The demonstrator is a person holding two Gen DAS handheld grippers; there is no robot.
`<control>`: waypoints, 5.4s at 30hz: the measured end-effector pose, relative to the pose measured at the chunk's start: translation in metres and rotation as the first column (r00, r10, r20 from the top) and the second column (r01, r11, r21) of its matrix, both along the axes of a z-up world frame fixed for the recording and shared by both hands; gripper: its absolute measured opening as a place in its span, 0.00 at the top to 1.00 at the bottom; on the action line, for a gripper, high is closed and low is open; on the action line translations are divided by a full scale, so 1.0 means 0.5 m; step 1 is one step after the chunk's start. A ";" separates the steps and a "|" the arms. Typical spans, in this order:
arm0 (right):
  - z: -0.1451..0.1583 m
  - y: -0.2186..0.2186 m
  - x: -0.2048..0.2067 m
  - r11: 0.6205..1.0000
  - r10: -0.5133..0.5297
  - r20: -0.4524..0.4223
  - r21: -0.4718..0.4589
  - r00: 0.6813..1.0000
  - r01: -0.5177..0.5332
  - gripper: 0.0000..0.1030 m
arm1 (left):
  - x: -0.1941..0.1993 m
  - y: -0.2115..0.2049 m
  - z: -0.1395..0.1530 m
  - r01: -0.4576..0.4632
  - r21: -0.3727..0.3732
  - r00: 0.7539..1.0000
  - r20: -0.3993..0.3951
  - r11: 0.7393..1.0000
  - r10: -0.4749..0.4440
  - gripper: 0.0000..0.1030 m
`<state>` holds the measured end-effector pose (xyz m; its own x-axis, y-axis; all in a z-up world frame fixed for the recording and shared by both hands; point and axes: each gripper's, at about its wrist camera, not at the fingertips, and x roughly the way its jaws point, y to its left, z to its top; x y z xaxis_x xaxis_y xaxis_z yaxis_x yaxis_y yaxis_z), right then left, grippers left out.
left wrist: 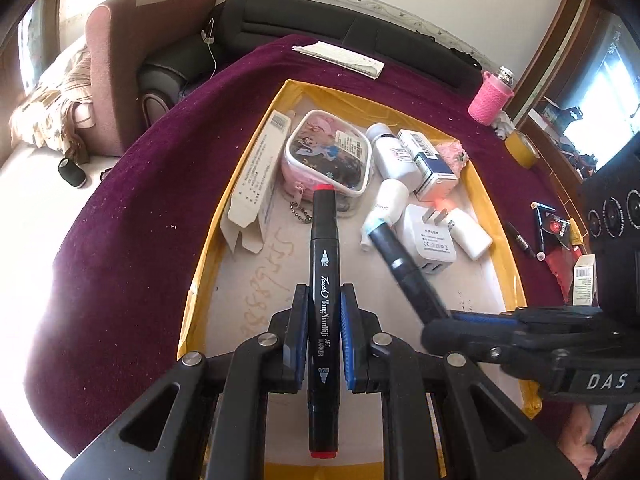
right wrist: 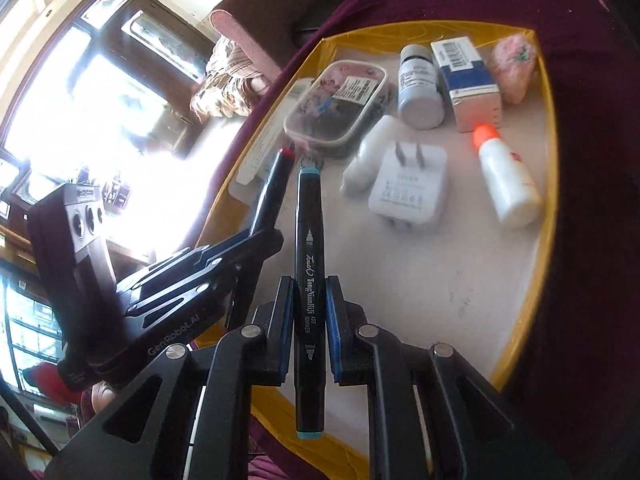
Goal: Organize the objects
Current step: 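Lower both markers into the tray and open both grippers, then grasp another black marker with the right gripper, then grasp the short black marker with left while right holds its marker, then lower both markers into the tray and open both grippers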
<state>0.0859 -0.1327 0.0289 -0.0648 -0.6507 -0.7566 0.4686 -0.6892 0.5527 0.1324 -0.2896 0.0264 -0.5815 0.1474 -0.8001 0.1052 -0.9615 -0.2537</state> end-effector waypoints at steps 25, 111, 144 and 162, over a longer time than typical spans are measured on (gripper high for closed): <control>0.067 -0.038 -0.003 0.991 -0.092 -0.182 0.076 0.979 0.107 0.59 | 0.096 -0.079 0.109 -0.128 0.143 0.970 -0.188 0.981 0.154 0.35; 0.005 0.546 -0.148 0.797 -0.535 -0.185 0.212 0.824 0.565 0.88 | -0.094 0.457 0.105 0.330 0.101 0.942 -0.104 0.939 -0.320 0.35; -0.020 0.588 -0.080 0.820 -0.562 -0.231 -0.029 0.794 0.572 0.88 | -0.185 0.516 0.036 0.257 -0.064 0.962 -0.073 0.964 -0.262 0.89; 0.044 0.457 -0.046 0.864 -0.468 -0.286 0.050 0.836 0.501 0.88 | 0.014 0.172 0.114 0.065 0.175 0.981 -0.192 0.982 -0.030 0.89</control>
